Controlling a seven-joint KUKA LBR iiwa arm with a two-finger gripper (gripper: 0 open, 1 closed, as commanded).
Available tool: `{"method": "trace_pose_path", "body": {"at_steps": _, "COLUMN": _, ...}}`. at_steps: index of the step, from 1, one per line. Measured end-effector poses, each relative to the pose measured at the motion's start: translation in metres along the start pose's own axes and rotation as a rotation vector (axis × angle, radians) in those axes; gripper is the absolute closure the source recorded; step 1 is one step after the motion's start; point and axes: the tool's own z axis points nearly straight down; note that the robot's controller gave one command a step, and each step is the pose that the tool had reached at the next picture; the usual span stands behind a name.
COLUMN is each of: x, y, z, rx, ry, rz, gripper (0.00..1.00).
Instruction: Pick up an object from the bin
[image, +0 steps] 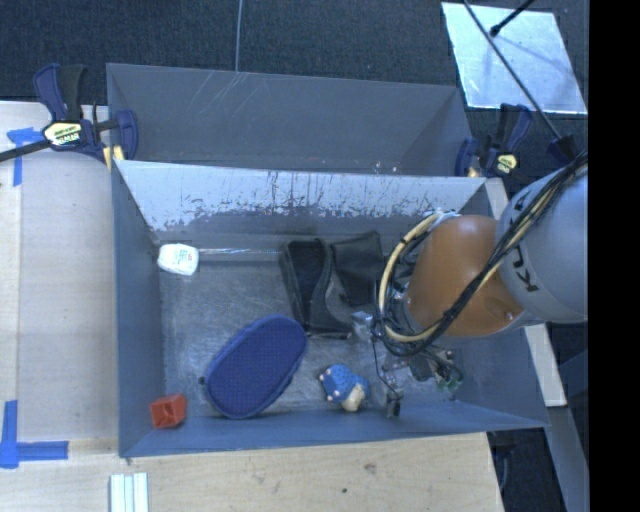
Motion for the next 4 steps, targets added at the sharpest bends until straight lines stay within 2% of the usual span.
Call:
{"method": "trace_pose_path", "body": {"at_steps": 1, "x": -0.021, "y": 0.060, "z": -0.001, "rx": -0.002, "ry": -0.004, "rz": -0.203, "gripper": 0.00}}
{"method": "trace_pose_path", "body": {"at_steps": 2, "x": -0.111, "y": -0.015, "z": -0.067, "rx": 0.004, "ry": -0.011, "rz": -0.165, "gripper": 0.00}}
{"method": "trace_pose_path", "body": {"at_steps": 3, "x": -0.142, "y": -0.023, "z": -0.005, "rx": 0.001, "ry": -0.021, "rz": -0.104, "gripper": 0.00}}
{"method": "trace_pose_path", "body": {"at_steps": 4, "x": -0.137, "y": -0.024, "z": -0.001, "rx": 0.002, "ry": -0.008, "rz": -0.107, "gripper": 1.00}}
